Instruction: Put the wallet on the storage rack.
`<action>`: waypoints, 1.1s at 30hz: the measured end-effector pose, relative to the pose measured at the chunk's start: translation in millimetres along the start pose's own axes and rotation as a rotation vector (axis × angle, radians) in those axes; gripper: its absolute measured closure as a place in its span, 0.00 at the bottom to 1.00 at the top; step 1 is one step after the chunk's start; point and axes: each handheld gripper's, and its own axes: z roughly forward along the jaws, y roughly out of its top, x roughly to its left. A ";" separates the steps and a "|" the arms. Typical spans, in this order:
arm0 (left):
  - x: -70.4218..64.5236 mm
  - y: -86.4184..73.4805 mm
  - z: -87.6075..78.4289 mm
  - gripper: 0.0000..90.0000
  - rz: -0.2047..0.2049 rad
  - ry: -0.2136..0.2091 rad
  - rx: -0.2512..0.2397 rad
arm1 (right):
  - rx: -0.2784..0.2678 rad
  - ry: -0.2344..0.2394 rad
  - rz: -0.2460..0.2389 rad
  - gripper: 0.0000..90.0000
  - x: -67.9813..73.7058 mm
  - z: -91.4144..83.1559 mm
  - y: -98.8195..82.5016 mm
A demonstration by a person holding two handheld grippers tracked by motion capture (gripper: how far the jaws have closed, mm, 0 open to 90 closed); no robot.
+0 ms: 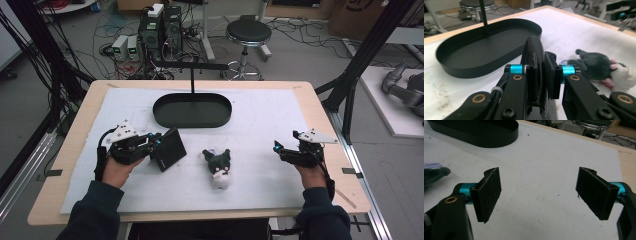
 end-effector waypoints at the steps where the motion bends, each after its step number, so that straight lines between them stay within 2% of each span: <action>1: 0.0 0.0 0.0 0.88 0.000 0.000 0.000 | -0.001 -0.001 -0.001 0.23 -0.2 -0.1 0.0; 2: 0.2 -1.7 0.6 0.87 -0.004 -0.028 -0.002 | -0.001 0.000 0.001 0.23 -0.1 0.0 0.0; 9: -1.4 -5.0 0.7 0.84 -0.002 -0.072 -0.009 | -0.005 0.001 0.003 0.23 -0.7 -0.6 0.3; 12: -1.5 -5.5 -0.3 0.77 -0.005 -0.067 -0.024 | -0.007 0.001 0.003 0.23 -0.9 -1.0 0.4; 14: -1.0 -6.0 -1.6 0.71 0.007 -0.055 -0.047 | -0.008 0.002 0.004 0.23 -1.0 -1.2 0.5; 17: -1.1 -7.2 -3.0 0.52 0.041 -0.019 -0.101 | -0.008 0.003 0.004 0.23 -1.0 -1.3 0.4; 19: -1.7 -8.2 -3.7 0.39 0.053 0.032 -0.126 | -0.007 0.001 0.006 0.23 -0.9 -1.4 0.3; 20: -1.7 -8.2 -3.7 0.37 0.053 0.032 -0.126 | -0.006 0.001 0.008 0.23 -1.0 -1.6 0.3; 22: -0.4 -11.0 -2.5 0.31 0.039 0.062 -0.109 | -0.006 0.003 0.008 0.23 -1.4 -1.7 0.1; 24: 0.4 -14.8 0.3 0.30 0.029 0.056 -0.089 | -0.006 0.004 0.007 0.23 -1.7 -1.5 0.0; 26: 1.0 -19.4 5.5 0.25 0.026 0.052 -0.045 | -0.007 0.004 0.006 0.23 -1.6 -1.2 -0.1; 28: 2.6 -23.4 10.8 0.25 0.004 0.072 0.002 | -0.005 0.004 0.007 0.23 -1.4 -1.0 -0.2; 29: 3.7 -24.9 12.0 0.26 0.002 0.058 0.017 | -0.004 0.004 0.008 0.23 -1.3 -0.9 -0.4; 30: 3.7 -24.9 12.0 0.32 0.002 0.058 0.017 | -0.003 0.003 0.006 0.23 -1.7 -0.8 -0.5; 31: 4.2 -25.8 11.2 0.49 -0.001 0.058 0.025 | -0.003 0.003 0.008 0.23 -1.7 -0.6 -0.6; 33: 6.4 -25.8 7.5 0.66 -0.003 0.031 0.019 | -0.001 0.003 0.010 0.23 -1.6 -0.6 -0.8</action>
